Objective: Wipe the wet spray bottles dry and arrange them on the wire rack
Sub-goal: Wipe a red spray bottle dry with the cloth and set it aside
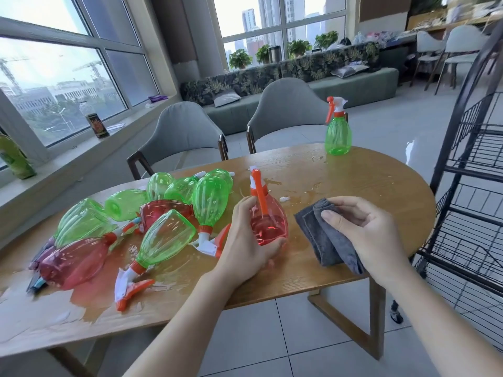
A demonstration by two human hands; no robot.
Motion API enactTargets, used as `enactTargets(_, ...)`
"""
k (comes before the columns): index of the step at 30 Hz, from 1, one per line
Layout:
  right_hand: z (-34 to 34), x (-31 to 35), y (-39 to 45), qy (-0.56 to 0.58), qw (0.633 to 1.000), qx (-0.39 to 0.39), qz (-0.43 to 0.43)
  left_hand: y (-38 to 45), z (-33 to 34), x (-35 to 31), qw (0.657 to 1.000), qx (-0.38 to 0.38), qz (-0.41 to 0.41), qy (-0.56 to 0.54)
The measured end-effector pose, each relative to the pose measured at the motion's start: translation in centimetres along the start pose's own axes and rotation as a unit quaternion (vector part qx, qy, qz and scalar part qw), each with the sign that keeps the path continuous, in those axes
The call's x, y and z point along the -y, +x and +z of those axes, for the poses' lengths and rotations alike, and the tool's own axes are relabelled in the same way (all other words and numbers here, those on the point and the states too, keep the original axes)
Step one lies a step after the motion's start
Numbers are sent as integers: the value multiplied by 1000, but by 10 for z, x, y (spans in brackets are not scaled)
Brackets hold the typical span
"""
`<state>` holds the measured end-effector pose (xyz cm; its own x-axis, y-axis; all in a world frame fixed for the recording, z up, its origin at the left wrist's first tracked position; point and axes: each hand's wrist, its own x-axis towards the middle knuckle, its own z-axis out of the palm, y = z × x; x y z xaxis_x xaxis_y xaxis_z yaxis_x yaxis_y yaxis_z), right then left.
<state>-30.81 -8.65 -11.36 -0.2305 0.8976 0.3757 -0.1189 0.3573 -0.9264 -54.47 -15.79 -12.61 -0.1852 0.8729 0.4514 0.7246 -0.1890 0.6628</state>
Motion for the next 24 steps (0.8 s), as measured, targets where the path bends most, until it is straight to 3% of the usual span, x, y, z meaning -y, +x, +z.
enactTargets(7,5,23,12,79,996,39,-16,-7,-4,-9,997,0,-9,-79)
enactTargets(14,27,29,20,35,994,83,-67,-16,1,-14,987,25,-28,-157)
enactTargets(24,46,2,21,-48,993,36,-102,-8,4,-14,979,41,-31,-198)
